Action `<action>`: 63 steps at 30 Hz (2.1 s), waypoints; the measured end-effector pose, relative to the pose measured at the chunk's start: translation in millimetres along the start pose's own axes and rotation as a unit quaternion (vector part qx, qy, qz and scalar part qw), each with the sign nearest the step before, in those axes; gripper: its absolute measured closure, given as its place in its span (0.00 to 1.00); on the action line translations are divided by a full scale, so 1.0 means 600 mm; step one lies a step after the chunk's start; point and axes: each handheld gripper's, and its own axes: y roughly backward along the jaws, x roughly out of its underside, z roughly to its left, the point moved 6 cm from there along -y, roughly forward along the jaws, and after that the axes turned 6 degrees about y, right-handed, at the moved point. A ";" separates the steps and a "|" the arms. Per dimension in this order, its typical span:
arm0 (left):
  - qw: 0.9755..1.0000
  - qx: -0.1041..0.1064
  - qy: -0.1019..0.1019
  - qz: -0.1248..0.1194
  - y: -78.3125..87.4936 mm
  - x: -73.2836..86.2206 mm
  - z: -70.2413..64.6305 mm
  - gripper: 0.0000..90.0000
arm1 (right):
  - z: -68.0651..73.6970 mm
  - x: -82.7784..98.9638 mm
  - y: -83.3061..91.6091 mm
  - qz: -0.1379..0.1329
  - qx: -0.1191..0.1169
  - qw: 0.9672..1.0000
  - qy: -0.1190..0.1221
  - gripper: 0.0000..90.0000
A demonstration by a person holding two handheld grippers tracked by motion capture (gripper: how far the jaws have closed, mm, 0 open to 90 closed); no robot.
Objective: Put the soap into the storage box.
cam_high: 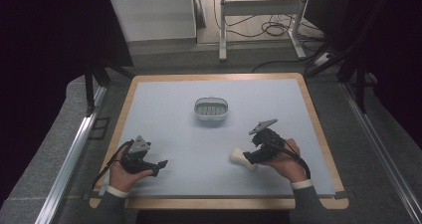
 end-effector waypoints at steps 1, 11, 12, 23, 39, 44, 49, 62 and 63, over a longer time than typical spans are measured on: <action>1.000 0.000 0.000 0.000 0.000 0.000 0.000 0.07 | 0.000 0.000 0.000 0.000 0.000 1.000 0.000 0.25; 1.000 0.000 0.000 0.004 -0.002 0.001 -0.001 0.07 | 0.025 -0.004 -0.027 0.039 -0.032 0.998 0.030 0.26; 1.000 0.000 -0.001 0.005 -0.003 0.001 -0.001 0.07 | 0.025 -0.004 -0.027 0.039 -0.032 0.998 0.030 0.26; 1.000 0.001 -0.002 0.011 -0.007 0.004 0.000 0.07 | 0.040 -0.013 -0.054 0.082 -0.042 0.994 0.053 0.29; 1.000 0.000 -0.002 0.015 -0.010 0.007 0.001 0.07 | 0.046 -0.010 -0.075 0.124 -0.050 0.988 0.082 0.51; 1.000 0.000 -0.001 0.013 -0.008 0.006 0.001 0.07 | 0.045 -0.011 -0.075 0.137 -0.043 0.985 0.091 0.54; 1.000 0.000 -0.001 0.013 -0.008 0.006 0.002 0.07 | 0.045 -0.013 -0.071 0.131 -0.045 0.986 0.090 0.54; 1.000 -0.001 -0.001 0.012 -0.008 0.006 0.002 0.07 | 0.032 -0.019 -0.062 0.122 -0.046 0.988 0.087 0.55; 1.000 -0.001 -0.001 0.012 -0.008 0.006 0.002 0.07 | 0.033 -0.019 -0.063 0.122 -0.047 0.988 0.087 0.55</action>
